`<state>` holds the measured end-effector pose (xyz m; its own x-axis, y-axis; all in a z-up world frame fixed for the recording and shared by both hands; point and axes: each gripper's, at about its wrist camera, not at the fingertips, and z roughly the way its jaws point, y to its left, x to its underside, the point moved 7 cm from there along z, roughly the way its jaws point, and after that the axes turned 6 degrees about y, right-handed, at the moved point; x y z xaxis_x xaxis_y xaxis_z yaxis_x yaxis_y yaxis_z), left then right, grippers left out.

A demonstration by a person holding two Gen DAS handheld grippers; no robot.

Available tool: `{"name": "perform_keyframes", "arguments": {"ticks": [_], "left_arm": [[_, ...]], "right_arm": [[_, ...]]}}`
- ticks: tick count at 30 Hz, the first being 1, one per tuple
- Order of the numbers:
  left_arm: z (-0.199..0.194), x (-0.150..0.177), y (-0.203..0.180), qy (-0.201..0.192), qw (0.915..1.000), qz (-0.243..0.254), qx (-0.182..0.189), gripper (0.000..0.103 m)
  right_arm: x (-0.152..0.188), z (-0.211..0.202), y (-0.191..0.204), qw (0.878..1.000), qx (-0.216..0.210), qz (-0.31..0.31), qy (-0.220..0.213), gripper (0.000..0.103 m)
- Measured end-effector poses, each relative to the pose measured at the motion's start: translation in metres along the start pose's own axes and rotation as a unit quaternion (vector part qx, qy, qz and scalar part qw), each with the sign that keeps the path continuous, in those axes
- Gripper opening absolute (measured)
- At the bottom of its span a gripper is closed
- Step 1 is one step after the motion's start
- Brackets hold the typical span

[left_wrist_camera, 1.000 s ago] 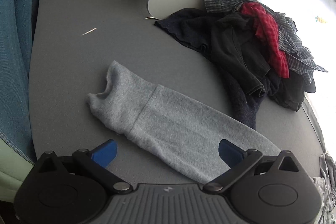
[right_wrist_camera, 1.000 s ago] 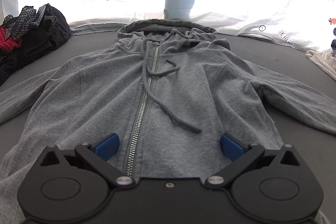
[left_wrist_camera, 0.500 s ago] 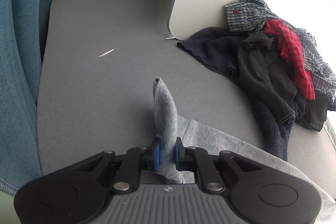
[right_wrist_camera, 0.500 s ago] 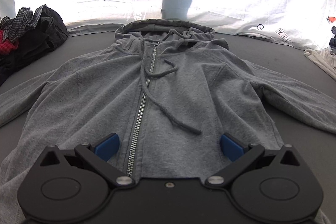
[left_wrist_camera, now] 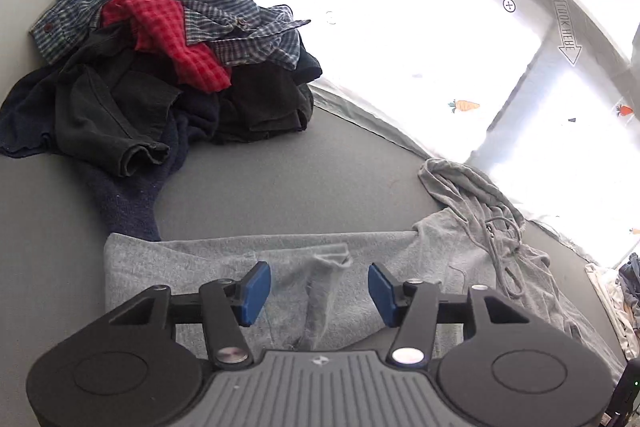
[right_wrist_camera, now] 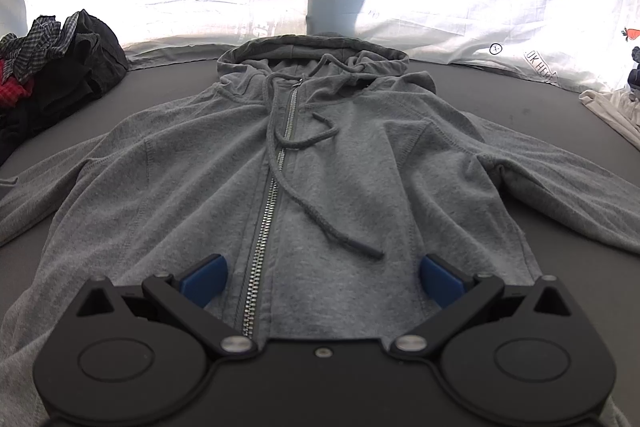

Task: Fold clothes
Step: 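Move the right gripper to the other sleeve cuff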

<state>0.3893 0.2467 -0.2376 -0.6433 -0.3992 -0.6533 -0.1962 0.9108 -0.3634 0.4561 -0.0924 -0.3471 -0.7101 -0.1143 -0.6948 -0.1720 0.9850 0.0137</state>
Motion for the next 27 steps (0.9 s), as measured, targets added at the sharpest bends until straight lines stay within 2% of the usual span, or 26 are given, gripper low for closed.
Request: {"name": "perform_keyframes", "arguments": {"ticks": [2,4,6,8,10,13,15,16,17,19,22,23,27], "left_arm": [[-0.002,0.003,-0.001,0.001,1.0,0.002,-0.003,0.068],[-0.004,0.003,0.012,0.001,0.9993,-0.02,-0.031,0.07],[-0.003,0.002,0.035,0.009,0.9955,-0.046,-0.082,0.071],[-0.003,0.003,0.059,0.02,0.9881,-0.064,-0.138,0.071],[-0.006,0.009,0.077,0.033,0.9807,-0.072,-0.178,0.07],[-0.007,0.018,0.097,0.052,0.9728,-0.095,-0.205,0.071],[-0.005,0.024,0.107,0.066,0.967,-0.104,-0.223,0.071],[-0.005,0.028,0.111,0.073,0.9639,-0.108,-0.232,0.071],[-0.003,0.031,0.115,0.077,0.9607,-0.109,-0.243,0.071],[0.001,0.035,0.12,0.09,0.9574,-0.107,-0.252,0.071],[0.007,0.038,0.122,0.099,0.9562,-0.107,-0.254,0.072],[0.008,0.038,0.122,0.1,0.9563,-0.103,-0.255,0.074],[0.014,0.036,0.12,0.109,0.9551,-0.084,-0.262,0.077]], "right_arm": [[-0.003,0.003,0.0,1.0,0.003,0.006,0.007,0.103],[-0.008,0.007,0.001,0.999,0.01,0.012,0.031,0.103],[-0.015,0.011,0.001,0.998,0.014,0.018,0.067,0.103],[-0.026,0.018,0.0,0.992,0.011,0.032,0.126,0.103],[-0.036,0.019,-0.003,0.986,-0.017,0.069,0.153,0.101],[-0.051,0.007,-0.011,0.976,-0.064,0.158,0.135,0.098],[-0.059,-0.001,-0.008,0.966,-0.115,0.194,0.123,0.083],[-0.063,-0.003,-0.003,0.961,-0.141,0.203,0.123,0.063],[-0.066,-0.005,0.005,0.959,-0.157,0.202,0.122,0.057],[-0.072,-0.01,0.022,0.954,-0.19,0.197,0.12,0.057],[-0.079,-0.01,0.071,0.934,-0.279,0.17,0.143,0.046],[-0.076,-0.006,0.087,0.926,-0.3,0.165,0.161,0.046],[-0.058,0.013,0.148,0.883,-0.377,0.151,0.236,0.042]]}}
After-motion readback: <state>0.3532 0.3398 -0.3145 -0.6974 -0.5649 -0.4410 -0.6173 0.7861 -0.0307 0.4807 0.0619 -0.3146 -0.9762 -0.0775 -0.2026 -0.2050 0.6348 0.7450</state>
